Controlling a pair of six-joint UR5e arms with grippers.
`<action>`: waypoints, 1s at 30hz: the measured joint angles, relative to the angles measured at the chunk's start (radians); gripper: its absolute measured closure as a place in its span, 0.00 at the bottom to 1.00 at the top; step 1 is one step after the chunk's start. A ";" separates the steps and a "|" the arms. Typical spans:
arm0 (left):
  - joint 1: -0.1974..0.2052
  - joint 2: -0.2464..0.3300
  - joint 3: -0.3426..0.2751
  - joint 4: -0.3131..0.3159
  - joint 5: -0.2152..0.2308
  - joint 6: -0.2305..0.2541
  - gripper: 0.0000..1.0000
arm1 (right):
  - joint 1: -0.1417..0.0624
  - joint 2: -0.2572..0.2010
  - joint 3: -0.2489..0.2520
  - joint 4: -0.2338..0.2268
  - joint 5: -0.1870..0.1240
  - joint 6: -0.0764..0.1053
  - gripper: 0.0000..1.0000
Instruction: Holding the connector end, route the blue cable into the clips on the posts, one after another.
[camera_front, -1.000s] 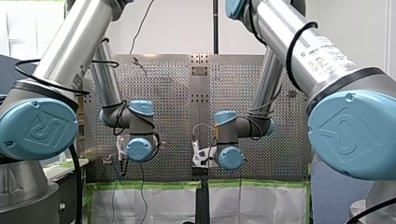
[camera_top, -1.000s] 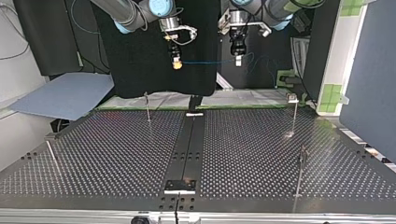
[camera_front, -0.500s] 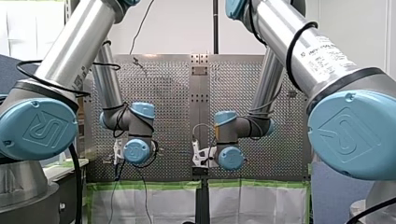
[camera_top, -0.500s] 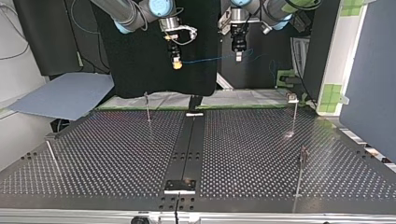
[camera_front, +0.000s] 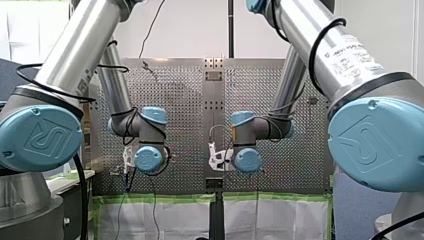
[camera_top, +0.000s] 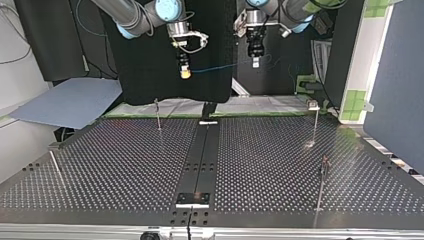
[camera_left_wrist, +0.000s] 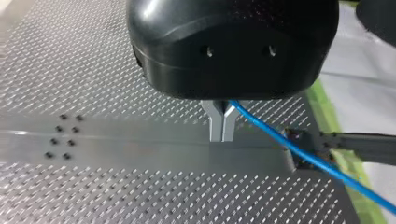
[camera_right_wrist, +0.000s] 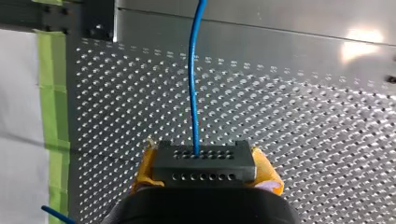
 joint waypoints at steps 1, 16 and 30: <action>0.002 0.009 0.000 -0.007 -0.006 -0.005 1.00 | 0.000 -0.007 -0.002 0.007 -0.004 0.006 1.00; 0.030 0.160 0.002 -0.132 0.006 0.003 1.00 | 0.004 -0.158 -0.086 0.149 -0.106 0.016 1.00; 0.078 0.308 0.105 -0.263 0.009 -0.053 1.00 | 0.025 -0.230 -0.214 0.286 -0.230 0.018 1.00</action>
